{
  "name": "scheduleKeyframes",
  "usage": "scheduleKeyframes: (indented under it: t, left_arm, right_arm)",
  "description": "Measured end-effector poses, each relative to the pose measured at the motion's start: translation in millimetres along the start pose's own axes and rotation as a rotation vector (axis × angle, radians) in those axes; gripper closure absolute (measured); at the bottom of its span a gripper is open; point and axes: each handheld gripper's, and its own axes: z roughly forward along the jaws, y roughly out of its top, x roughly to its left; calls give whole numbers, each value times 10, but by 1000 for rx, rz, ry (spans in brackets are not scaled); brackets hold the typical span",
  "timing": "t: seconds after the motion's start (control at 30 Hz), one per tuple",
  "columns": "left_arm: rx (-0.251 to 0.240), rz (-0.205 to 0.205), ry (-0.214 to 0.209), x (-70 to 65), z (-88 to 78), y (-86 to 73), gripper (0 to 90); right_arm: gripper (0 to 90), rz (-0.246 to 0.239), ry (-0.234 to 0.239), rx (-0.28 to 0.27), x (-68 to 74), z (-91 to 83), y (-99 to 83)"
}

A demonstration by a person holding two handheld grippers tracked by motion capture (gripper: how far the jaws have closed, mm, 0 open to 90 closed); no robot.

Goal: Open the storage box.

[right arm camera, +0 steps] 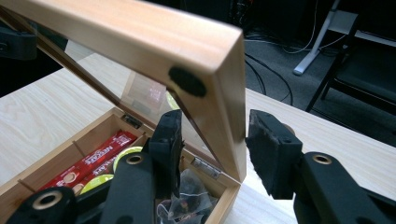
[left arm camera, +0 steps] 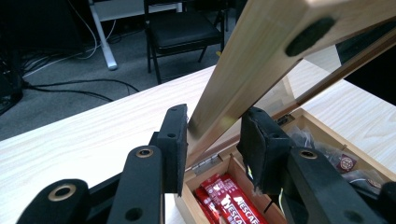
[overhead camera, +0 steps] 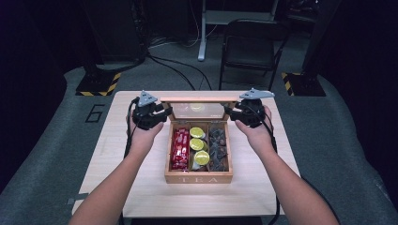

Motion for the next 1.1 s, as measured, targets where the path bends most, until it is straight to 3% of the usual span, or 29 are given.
scheduleKeyframes:
  t: [0.3, 0.63, 1.1]
  left_arm:
    - [19, 11, 0, 59, 62, 96, 629]
    - [12, -19, 10, 116, 149, 161, 635]
    - [2, -41, 15, 187, 248, 208, 639]
  right_arm:
    - [549, -15, -15, 8, -34, 82, 51]
    - [540, -5, -13, -8, -102, 175, 97]
    - [538, 8, -32, 20, -172, 382, 51]
